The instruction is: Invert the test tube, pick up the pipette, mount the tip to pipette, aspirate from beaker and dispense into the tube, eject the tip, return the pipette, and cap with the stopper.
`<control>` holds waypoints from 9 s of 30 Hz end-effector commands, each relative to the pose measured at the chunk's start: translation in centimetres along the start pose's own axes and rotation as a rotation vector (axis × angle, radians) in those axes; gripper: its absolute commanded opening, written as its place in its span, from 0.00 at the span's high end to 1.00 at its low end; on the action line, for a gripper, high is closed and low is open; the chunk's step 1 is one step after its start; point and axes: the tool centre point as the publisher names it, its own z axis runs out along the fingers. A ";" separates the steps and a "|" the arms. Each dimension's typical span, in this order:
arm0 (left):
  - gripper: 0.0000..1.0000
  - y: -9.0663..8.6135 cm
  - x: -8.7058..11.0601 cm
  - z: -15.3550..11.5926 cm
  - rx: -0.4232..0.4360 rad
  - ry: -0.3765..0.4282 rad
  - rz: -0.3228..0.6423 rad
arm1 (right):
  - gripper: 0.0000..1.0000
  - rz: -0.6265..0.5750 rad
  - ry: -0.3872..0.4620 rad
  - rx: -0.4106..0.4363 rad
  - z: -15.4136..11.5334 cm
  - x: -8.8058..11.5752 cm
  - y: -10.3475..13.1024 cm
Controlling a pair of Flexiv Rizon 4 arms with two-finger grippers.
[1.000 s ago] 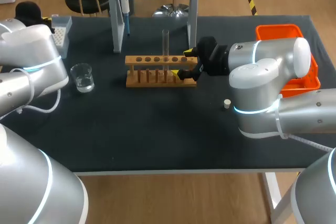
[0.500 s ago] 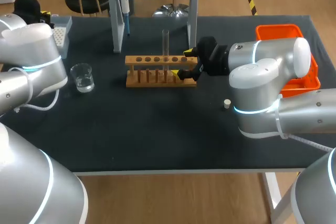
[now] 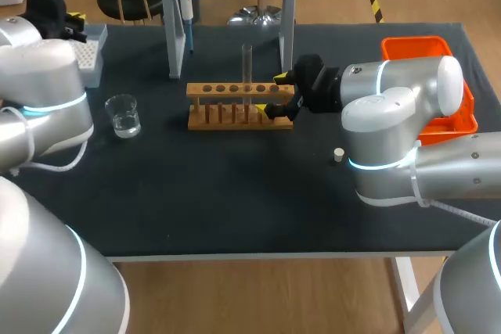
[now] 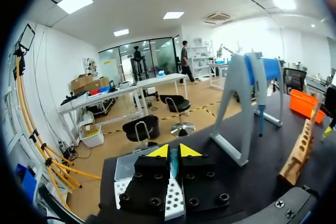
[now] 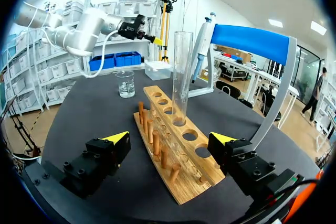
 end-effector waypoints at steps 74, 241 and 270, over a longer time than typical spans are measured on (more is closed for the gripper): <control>1.00 -6.4 41.0 -20.8 -0.043 0.761 0.301 | 0.00 0.000 -0.002 -0.001 0.0 0.1 0.0; 1.00 -6.6 43.3 -20.4 -0.065 0.872 0.286 | 1.00 -0.069 0.648 -0.478 -8.7 17.0 11.1; 0.00 -6.6 43.3 -20.4 -0.065 0.872 0.286 | 1.00 -0.114 0.615 -0.427 -17.4 12.7 5.1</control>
